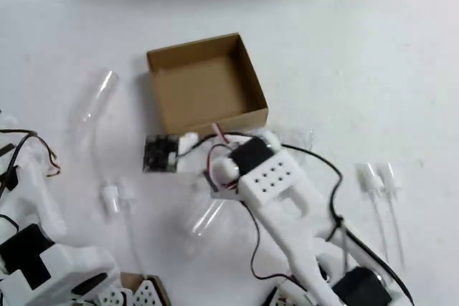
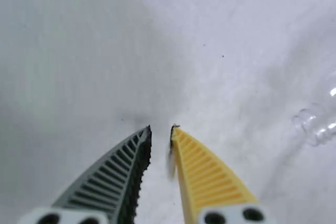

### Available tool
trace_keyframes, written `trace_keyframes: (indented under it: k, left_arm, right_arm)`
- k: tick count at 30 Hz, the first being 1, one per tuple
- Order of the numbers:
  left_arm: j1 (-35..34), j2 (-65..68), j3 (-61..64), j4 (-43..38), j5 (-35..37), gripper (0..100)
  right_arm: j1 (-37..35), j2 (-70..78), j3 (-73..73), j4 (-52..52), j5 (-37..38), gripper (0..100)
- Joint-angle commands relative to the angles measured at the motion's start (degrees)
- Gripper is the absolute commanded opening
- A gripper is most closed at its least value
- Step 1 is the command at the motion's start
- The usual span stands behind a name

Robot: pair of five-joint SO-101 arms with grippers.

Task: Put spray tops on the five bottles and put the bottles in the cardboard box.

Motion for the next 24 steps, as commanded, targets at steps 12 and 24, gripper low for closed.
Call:
trace_keyframes:
  k: [12,24]
  left_arm:
    - [0.66,-0.13,-0.26,-1.85,-0.44,8]
    - [0.75,-0.13,-0.44,-1.85,-0.44,8]
  right_arm:
    - [-4.44,14.02,-3.87,-8.13,8.79,24.1]
    - [-6.37,19.03,-3.78,-11.03,10.64,24.0]
